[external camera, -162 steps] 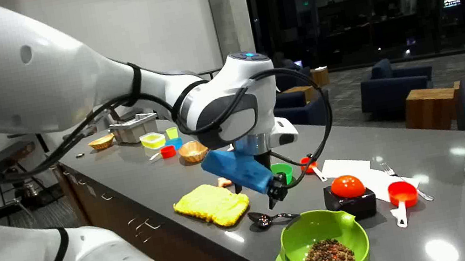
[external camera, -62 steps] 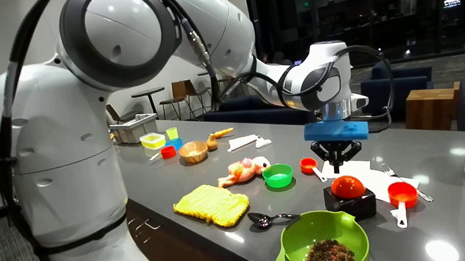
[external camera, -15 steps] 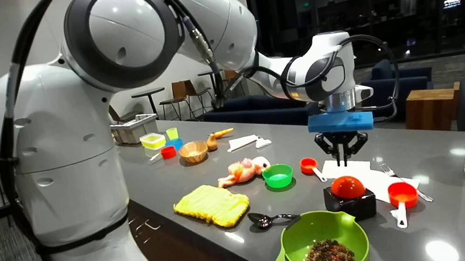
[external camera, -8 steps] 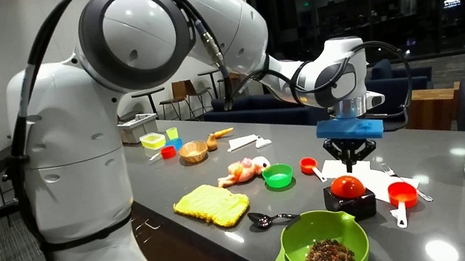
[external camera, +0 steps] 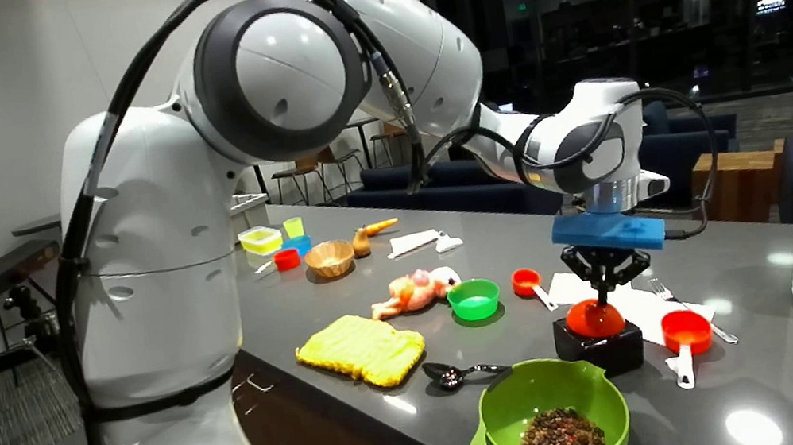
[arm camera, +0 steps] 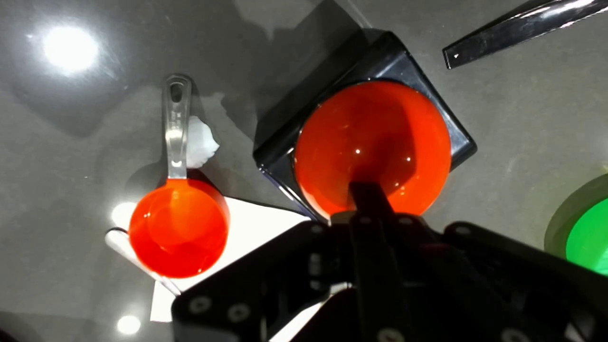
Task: Press the orange button on the black box
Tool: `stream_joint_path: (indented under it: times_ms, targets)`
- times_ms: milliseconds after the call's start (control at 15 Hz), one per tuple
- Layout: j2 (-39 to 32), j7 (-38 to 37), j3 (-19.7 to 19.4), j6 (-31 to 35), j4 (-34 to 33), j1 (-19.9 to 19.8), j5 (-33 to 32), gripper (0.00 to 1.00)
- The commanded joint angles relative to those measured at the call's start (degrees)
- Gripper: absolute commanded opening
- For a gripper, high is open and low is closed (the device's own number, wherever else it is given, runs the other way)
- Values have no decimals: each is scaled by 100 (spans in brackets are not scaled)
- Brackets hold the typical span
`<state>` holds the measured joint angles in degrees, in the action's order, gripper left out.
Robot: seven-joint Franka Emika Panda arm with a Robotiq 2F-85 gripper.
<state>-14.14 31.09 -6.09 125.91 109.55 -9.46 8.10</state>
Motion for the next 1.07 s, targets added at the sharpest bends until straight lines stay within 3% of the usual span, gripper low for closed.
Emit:
stream_joint_path:
  times_ms: [0, 1000]
  targets:
    - [-256, -57, 97, -251, -277, -141, 81, 0]
    - [-515, -743, 102, -896, -722, -173, 117, 0]
